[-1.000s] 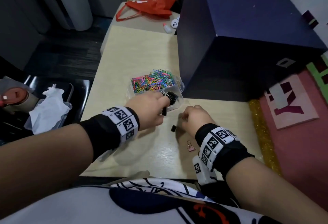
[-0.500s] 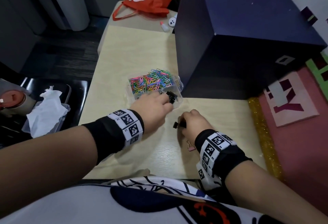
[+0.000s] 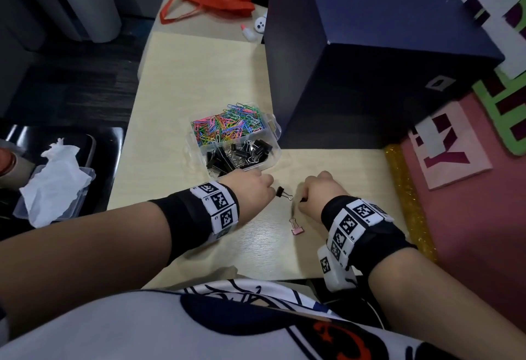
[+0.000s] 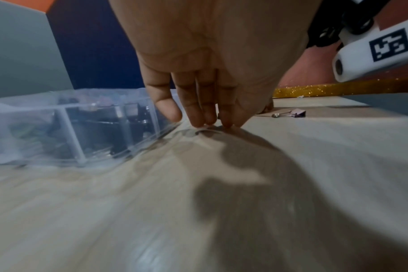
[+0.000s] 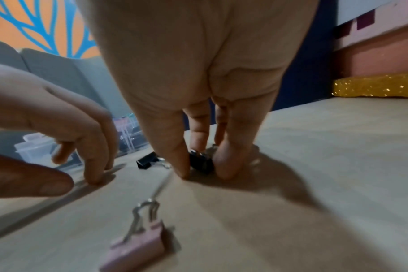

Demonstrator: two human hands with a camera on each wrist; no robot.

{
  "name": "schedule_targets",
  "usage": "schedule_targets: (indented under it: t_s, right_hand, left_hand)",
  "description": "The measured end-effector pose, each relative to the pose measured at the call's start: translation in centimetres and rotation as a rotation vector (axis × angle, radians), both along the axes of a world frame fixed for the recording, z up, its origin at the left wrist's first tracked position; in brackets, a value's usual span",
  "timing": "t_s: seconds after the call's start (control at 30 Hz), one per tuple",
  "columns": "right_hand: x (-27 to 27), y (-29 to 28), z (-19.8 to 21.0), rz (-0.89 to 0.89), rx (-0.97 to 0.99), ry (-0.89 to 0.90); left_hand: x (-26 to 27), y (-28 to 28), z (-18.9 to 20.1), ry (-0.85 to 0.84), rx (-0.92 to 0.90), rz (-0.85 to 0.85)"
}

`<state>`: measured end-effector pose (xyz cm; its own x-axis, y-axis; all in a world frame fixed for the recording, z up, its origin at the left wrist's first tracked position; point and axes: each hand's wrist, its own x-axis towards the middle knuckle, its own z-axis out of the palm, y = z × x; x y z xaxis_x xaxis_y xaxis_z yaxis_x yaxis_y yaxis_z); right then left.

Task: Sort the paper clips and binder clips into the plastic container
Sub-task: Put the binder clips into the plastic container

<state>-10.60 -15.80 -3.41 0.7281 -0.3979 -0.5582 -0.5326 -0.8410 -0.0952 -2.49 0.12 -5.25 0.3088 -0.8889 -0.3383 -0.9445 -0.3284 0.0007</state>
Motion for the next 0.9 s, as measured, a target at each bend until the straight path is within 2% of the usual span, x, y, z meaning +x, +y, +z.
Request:
schedule_targets:
  t_s: [0.1,0.27,0.47,0.63,0.77,0.9]
  right_hand:
    - [0.5,0.4,1.1,0.012,-0.034,0.117]
    - [-0.4,2.2,0.9,0.081,-0.033,0.238]
    - [-0.6,2.5,-0.1,0.095,0.063,0.077]
    - [-0.7,2.8,-0.2,0.048,0.087,-0.019]
    - [-0.4,2.8,-0.4,0.042,0.082,-0.036]
    - [0.6,2.5,-0.2,0.031,0.073,-0.055]
  left_hand:
    - [0.1,-0.2,-0.6,-0.006,-0.059,-0.045]
    - [-0.6,-0.8,-0.2,0.010,0.007,-0.044]
    - [-0.1,-0.3,0.5,0.005,0.079,0.040]
    - [-0.3,0.5,0.2,0.053,0.048,0.081]
    - [-0.1,1.3,0.8,0.056,-0.131,0.079]
    - [1.5,2.5,2.2,0.021,-0.406,0.153]
